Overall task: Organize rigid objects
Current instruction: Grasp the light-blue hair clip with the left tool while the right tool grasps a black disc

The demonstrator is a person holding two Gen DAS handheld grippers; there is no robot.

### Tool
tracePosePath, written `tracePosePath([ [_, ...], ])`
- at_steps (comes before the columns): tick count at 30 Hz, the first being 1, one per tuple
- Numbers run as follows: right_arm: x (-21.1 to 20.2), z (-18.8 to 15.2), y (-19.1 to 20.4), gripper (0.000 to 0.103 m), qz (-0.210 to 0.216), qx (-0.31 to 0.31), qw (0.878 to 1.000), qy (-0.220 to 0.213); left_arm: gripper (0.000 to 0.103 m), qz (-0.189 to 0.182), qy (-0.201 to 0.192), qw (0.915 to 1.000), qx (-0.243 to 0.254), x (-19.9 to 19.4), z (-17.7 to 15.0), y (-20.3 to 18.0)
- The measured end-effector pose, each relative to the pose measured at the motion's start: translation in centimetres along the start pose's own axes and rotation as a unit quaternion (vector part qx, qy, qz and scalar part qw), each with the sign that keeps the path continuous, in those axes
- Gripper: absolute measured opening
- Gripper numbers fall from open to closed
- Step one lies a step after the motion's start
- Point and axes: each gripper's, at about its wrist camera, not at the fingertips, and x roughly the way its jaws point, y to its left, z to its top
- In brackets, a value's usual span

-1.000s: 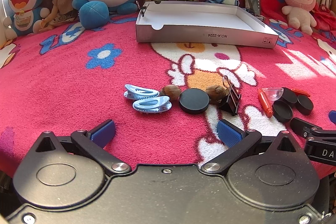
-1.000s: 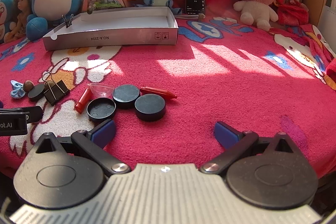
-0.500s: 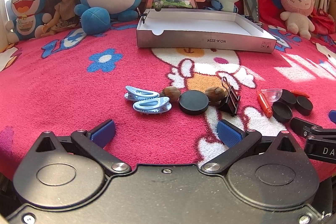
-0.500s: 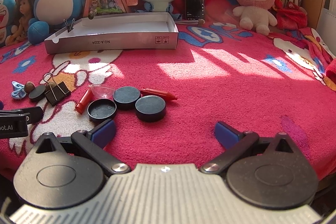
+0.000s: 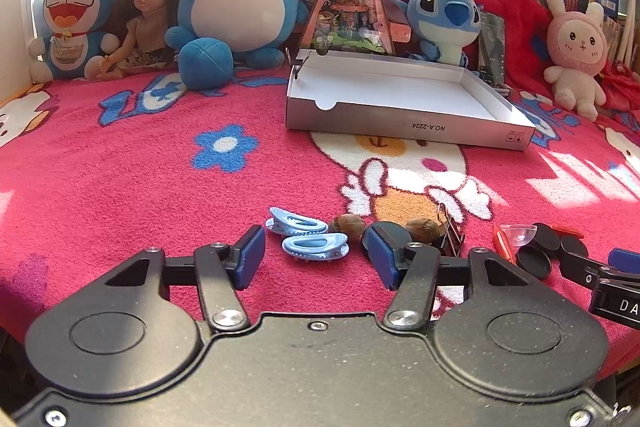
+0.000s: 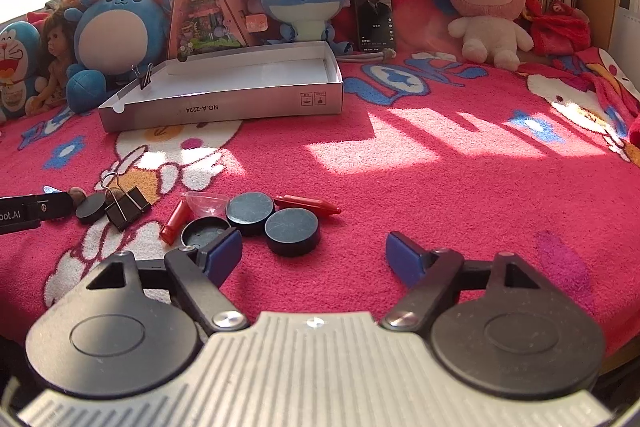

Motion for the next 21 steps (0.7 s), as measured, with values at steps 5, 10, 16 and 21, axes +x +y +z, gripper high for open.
tracePosePath([
  [5,0.2,0.1,0.5,0.071,-0.002,-0.006,1.000,-0.002,0.046,-0.001,0.018,0.9998,-0.013,0.9,-0.1,0.4],
  [10,0.5,0.3,0.8,0.064,-0.001,-0.007,1.000,-0.003,0.042,0.003,0.016,0.9998,-0.009,1.4,-0.1,0.2],
  [16,0.9,0.4,0.9,0.054,-0.003,-0.007,1.000,-0.002,0.037,0.004,0.017,0.9998,-0.008,1.9,0.0,0.0],
  [21,0.9,0.5,1.2,0.038,-0.003,-0.009,1.000,0.000,0.037,0.011,0.009,0.9998,0.012,1.6,-0.3,-0.6],
])
